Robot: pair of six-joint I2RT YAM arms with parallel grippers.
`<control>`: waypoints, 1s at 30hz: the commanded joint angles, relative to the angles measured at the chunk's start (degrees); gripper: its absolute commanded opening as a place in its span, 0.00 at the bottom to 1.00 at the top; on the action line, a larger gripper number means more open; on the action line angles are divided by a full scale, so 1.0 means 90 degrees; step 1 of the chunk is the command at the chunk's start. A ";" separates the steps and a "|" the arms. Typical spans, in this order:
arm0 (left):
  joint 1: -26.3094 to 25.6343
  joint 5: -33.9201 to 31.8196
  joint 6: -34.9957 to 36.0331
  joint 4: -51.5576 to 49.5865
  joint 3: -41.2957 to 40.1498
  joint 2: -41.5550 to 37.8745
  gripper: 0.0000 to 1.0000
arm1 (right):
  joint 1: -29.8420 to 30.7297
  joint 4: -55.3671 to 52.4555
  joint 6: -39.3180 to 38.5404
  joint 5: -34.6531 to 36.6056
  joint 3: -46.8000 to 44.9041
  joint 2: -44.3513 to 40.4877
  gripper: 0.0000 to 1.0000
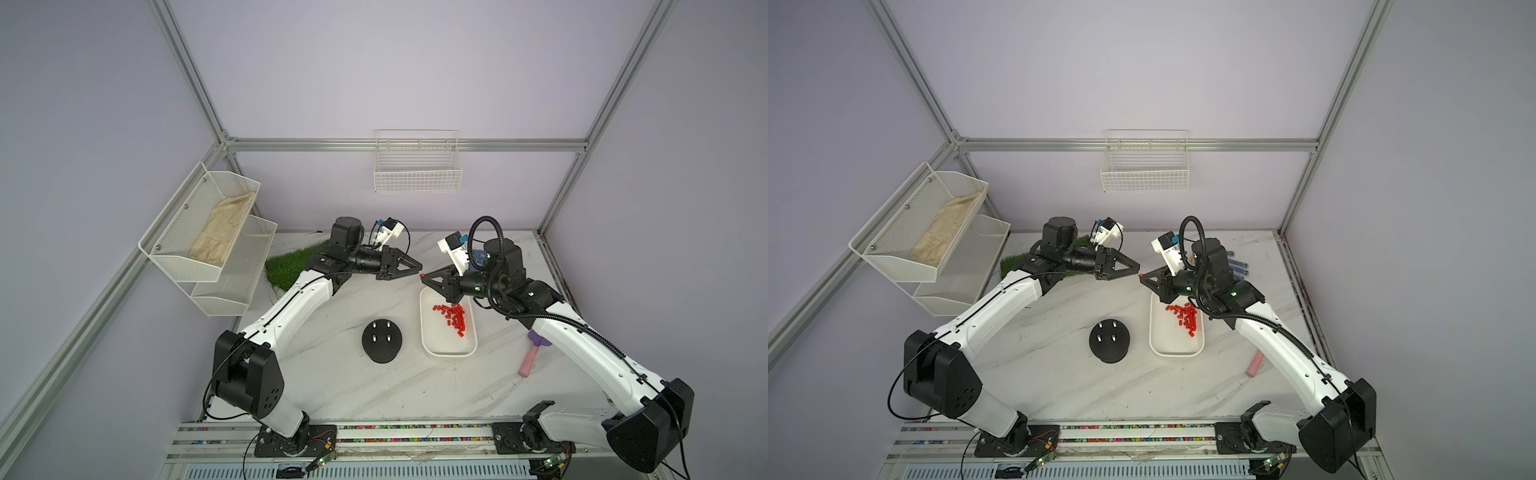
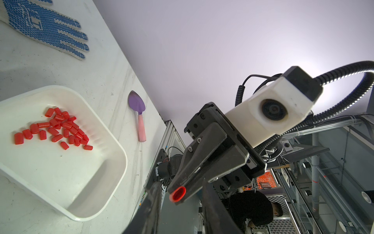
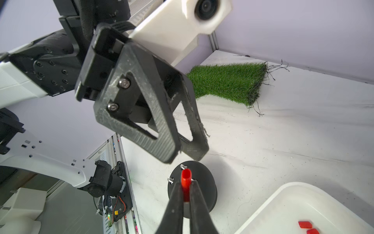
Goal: Cover the protruding screws with screw protection sleeves
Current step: Pick up the screw protection sleeve from the storage box.
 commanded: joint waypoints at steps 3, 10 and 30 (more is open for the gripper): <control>-0.0017 0.0149 0.0067 0.0270 -0.0180 -0.0263 0.31 | -0.0033 0.0262 0.0068 -0.0183 0.0079 -0.0066 0.12; -0.0027 0.0192 0.0076 0.0284 -0.0226 -0.0272 0.29 | -0.0043 0.0365 0.0140 -0.0207 0.0092 0.0017 0.12; -0.0056 0.0250 0.0009 0.0465 -0.0320 -0.0365 0.23 | -0.0092 0.0396 0.0238 -0.0062 0.0137 0.0110 0.12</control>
